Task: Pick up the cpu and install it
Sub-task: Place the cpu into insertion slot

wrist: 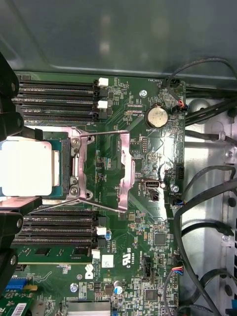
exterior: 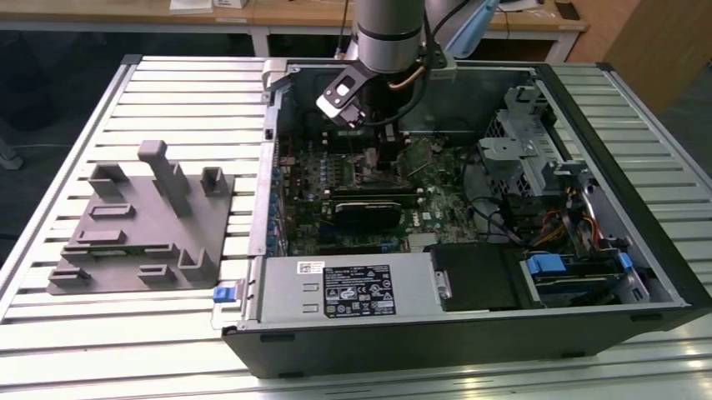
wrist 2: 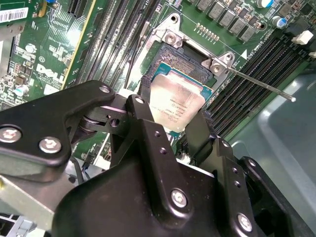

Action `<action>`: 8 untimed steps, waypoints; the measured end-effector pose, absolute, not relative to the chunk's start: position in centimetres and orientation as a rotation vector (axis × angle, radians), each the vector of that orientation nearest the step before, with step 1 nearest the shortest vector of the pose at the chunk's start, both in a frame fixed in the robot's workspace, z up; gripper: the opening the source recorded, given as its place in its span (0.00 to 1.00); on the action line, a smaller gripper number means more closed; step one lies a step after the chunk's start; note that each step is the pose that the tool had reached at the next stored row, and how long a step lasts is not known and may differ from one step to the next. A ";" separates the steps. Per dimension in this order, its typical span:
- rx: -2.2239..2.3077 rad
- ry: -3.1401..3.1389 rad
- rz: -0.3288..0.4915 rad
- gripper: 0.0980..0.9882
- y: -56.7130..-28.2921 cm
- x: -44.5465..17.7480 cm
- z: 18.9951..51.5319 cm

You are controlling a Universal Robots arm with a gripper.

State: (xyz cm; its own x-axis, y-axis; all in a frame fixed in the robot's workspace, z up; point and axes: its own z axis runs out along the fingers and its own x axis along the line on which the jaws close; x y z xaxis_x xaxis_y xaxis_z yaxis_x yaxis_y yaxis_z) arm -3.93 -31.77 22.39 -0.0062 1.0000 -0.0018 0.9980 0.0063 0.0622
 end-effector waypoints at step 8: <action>2.182 2.196 0.066 0.49 -31.8 -3.9 22.1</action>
State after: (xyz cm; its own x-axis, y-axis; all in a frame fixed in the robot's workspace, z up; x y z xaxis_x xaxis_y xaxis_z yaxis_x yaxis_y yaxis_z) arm -3.93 -31.78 22.05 -0.0062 1.0000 -0.0022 0.9981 0.0063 0.0621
